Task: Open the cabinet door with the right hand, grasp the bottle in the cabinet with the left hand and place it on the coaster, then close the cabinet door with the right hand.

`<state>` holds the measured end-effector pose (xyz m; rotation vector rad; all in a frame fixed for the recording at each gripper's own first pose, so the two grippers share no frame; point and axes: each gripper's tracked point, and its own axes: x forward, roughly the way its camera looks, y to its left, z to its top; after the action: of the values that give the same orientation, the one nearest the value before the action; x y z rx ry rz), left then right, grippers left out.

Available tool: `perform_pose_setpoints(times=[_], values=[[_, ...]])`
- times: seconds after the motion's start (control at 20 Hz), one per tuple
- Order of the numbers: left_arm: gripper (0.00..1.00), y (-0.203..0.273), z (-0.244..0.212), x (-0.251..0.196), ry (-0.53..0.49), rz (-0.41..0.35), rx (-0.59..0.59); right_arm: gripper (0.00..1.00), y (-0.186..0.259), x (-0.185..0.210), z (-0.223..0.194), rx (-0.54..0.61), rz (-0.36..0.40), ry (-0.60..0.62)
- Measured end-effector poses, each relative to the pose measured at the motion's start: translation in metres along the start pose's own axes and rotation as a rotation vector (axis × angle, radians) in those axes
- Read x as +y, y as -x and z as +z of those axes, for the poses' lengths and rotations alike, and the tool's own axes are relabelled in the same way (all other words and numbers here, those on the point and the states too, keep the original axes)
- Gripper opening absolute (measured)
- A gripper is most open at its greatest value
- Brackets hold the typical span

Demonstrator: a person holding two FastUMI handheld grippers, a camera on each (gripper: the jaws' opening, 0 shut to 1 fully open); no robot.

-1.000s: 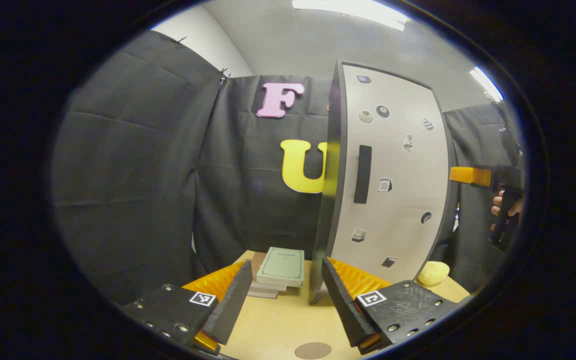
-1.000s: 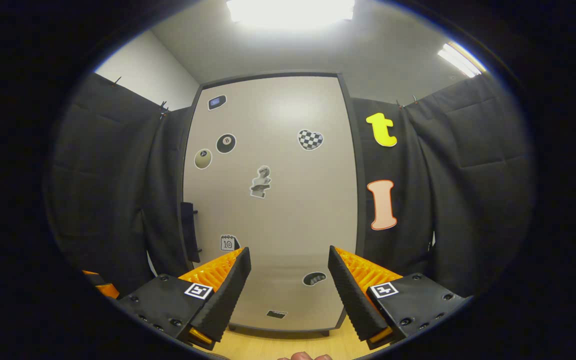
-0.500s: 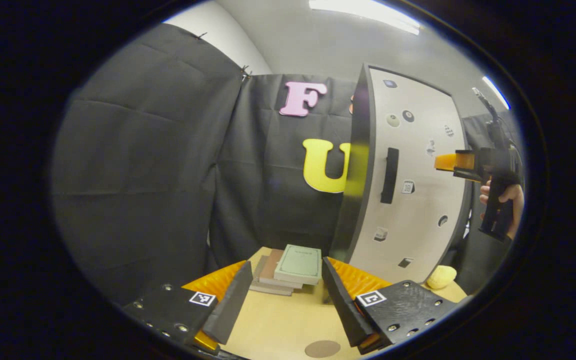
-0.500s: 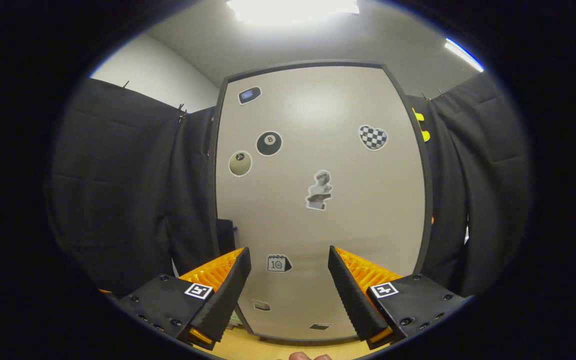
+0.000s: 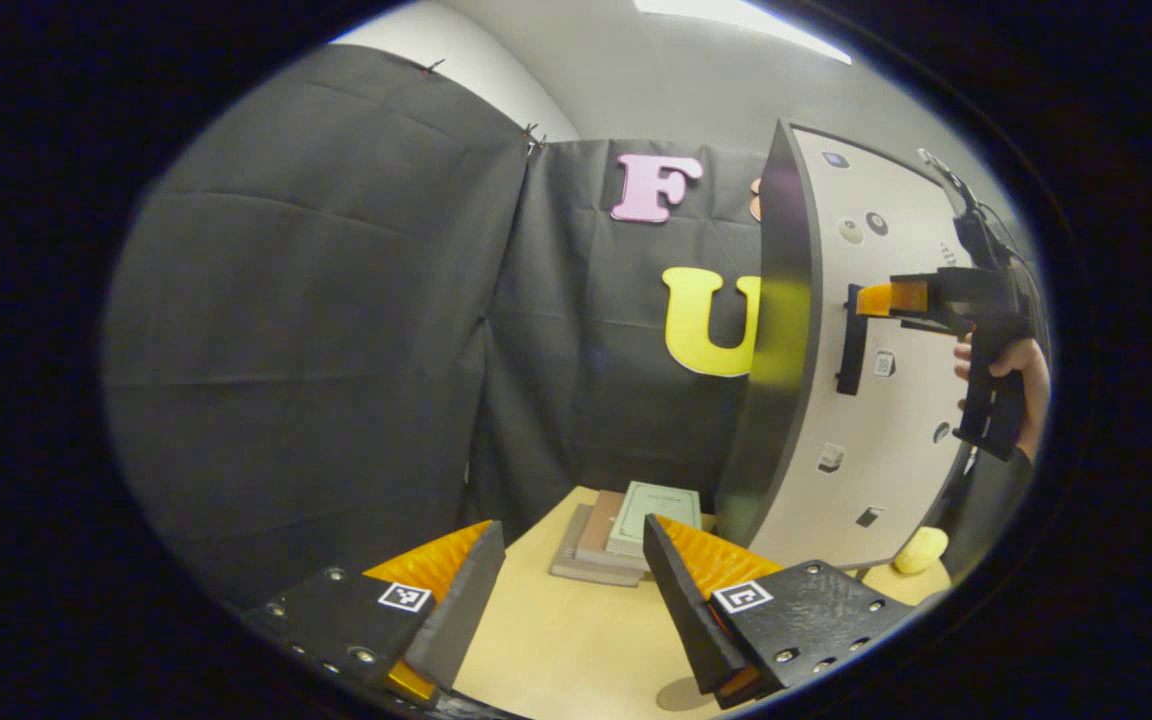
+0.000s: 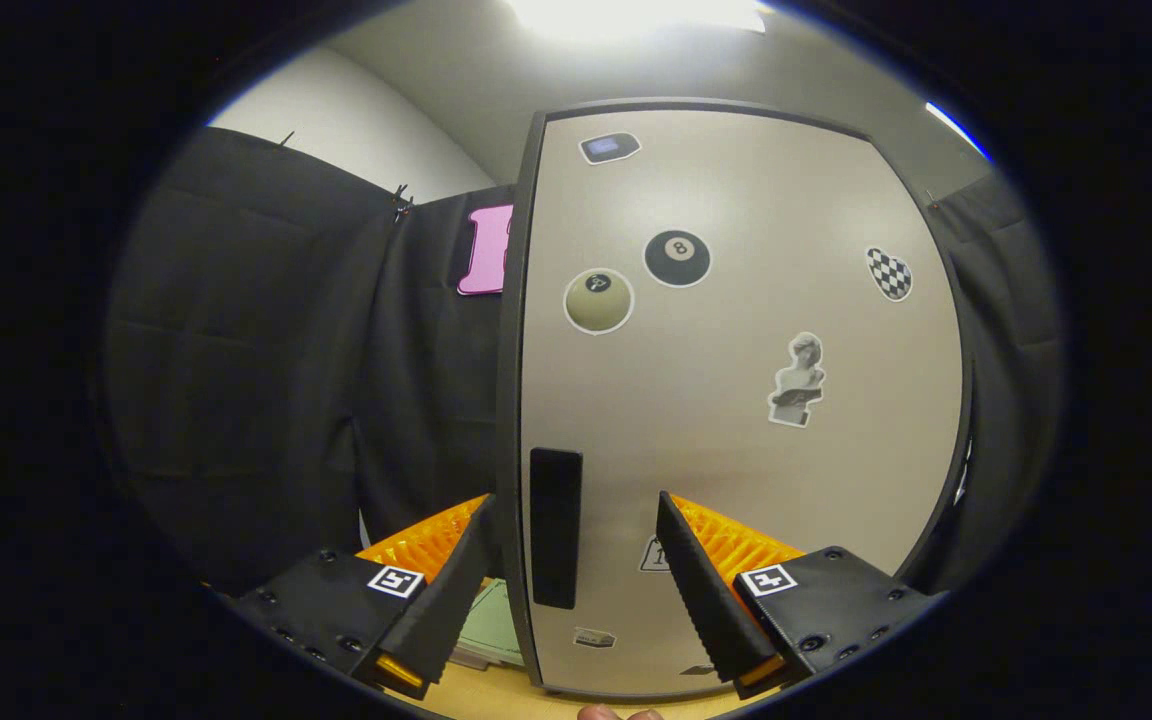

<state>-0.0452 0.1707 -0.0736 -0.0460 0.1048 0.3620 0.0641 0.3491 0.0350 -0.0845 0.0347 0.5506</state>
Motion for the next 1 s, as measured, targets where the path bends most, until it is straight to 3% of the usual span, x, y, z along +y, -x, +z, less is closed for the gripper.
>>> perform_pose_setpoints(times=[0.35,0.75,0.85,1.0], values=[[0.86,-0.015,-0.003,0.008,-0.015,-0.003,0.009,0.99,-0.037,0.010,-0.026,0.095,-0.044,-0.021],[0.84,-0.024,-0.007,0.009,-0.045,-0.010,0.021,0.37,-0.047,0.007,-0.031,0.141,-0.096,-0.061],[0.86,-0.024,-0.013,0.002,-0.042,-0.029,0.030,0.37,-0.048,0.006,-0.032,0.152,-0.103,-0.077],[0.86,-0.024,-0.025,-0.010,-0.038,-0.057,0.052,0.28,-0.047,0.008,-0.032,0.144,-0.113,-0.054]])
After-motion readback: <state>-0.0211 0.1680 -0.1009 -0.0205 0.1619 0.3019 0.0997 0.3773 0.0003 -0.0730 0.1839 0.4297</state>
